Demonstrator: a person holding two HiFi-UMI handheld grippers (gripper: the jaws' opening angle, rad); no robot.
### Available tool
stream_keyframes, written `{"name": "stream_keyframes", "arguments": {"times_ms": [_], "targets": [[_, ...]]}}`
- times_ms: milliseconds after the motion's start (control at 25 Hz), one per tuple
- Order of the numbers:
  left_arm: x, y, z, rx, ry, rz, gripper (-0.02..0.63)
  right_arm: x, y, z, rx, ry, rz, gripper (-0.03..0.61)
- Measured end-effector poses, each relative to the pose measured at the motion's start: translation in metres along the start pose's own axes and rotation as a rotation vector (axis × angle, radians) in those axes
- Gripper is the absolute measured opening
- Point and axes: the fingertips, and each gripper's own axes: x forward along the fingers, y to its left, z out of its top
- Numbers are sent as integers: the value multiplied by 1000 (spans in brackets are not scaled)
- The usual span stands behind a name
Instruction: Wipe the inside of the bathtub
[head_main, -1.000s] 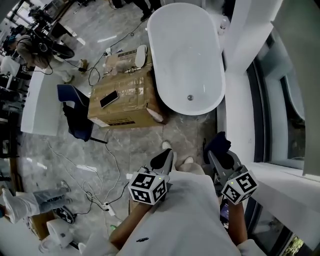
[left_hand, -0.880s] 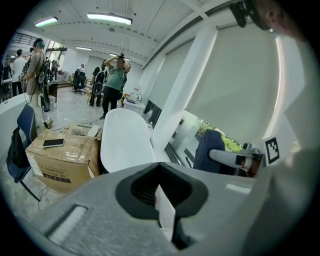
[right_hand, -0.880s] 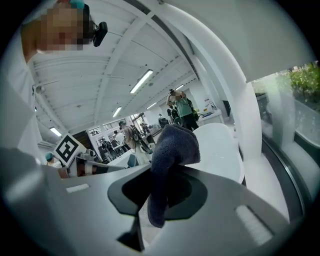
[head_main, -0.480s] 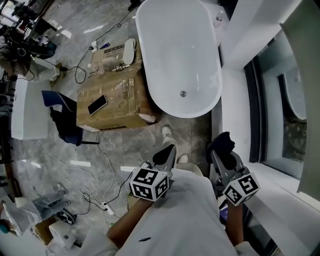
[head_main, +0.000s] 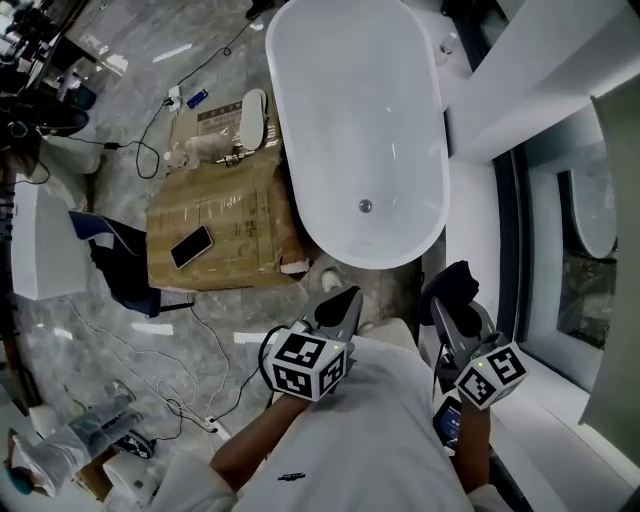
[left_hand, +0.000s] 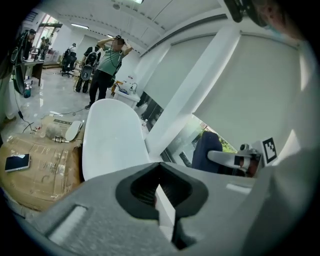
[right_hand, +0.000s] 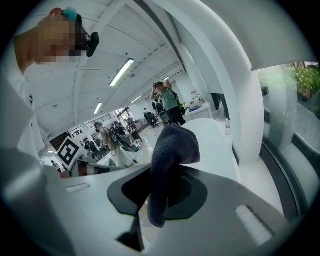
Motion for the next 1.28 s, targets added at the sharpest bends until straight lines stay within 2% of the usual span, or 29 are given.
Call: {"name": "stream_keyframes", "arguments": {"times_ms": [200,360,720,840,1080,1280], "targets": [[22,13,28,-13,23,4,-2,18,-19,23,14,30,-16,48],[45,15,49,-37,14,21,-2,38,-42,44,14,51,10,48],[121,23,100,-131,-52,147,-2,96,-102,104,-43,146,224,48],[148,21,115,-166,-67,168,-2,107,-129,123,-54,179,252,48],[179,31,127,-184,-58,181,-2,133,-161,126,-20,209,251,48],[169,49,128,-194,-46,223,-2,151,-137,115,-1,230,322,48]]}}
